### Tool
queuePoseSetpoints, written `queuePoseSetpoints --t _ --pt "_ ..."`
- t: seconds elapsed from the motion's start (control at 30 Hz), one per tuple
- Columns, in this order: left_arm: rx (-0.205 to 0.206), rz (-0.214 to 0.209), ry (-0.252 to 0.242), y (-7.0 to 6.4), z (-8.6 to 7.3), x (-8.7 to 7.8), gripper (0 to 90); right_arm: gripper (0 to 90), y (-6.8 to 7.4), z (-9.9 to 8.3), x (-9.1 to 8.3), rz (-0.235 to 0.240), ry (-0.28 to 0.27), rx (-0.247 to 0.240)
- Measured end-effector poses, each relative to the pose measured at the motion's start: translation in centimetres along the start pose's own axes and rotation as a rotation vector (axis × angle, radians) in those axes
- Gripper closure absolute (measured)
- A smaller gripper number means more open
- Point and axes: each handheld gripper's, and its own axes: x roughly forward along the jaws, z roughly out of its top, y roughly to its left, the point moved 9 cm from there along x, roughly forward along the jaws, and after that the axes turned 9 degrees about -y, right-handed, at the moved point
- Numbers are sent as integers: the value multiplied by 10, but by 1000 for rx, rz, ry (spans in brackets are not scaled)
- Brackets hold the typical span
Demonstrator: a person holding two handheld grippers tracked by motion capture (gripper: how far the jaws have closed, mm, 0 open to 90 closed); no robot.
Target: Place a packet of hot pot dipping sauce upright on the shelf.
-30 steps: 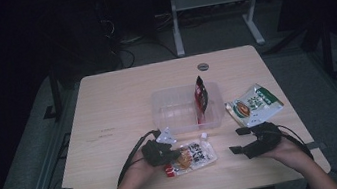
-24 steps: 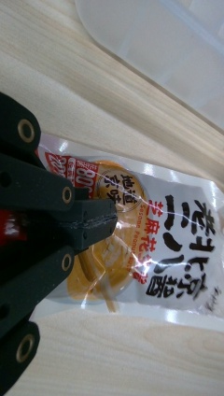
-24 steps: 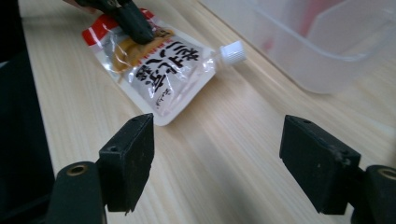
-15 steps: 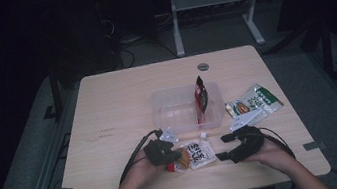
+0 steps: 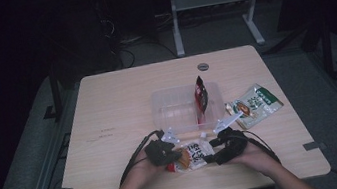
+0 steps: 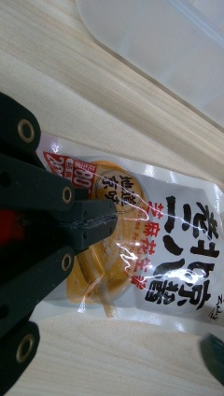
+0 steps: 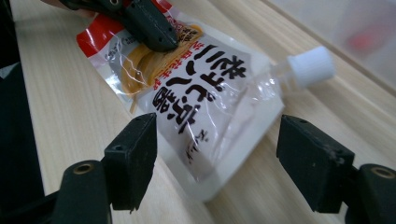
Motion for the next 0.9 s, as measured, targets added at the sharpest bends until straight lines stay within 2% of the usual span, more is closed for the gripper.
queuePoseSetpoints --t 0.07,0.17,0.37,0.43,0.53,0.57,0.77,0.9 --pt "1 1 -1 0 0 0 900 286 2 0 5 -1 14 -6" --pt "2 0 -2 0 0 0 899 289 5 -2 9 5 31 9" --pt "1 -2 0 0 0 0 899 355 9 -2 12 38 3 20" --pt "1 -3 0 0 0 0 899 394 9 0 14 50 -6 38" --pt "4 -3 -2 0 0 0 899 468 10 3 18 47 -2 15" --pt "17 -6 7 1 -1 -1 899 484 10 3 19 48 -1 7" --pt "25 -7 6 1 -1 -1 899 619 5 6 17 99 2 76" --pt "16 -9 0 1 0 -1 899 745 3 11 16 126 21 78"
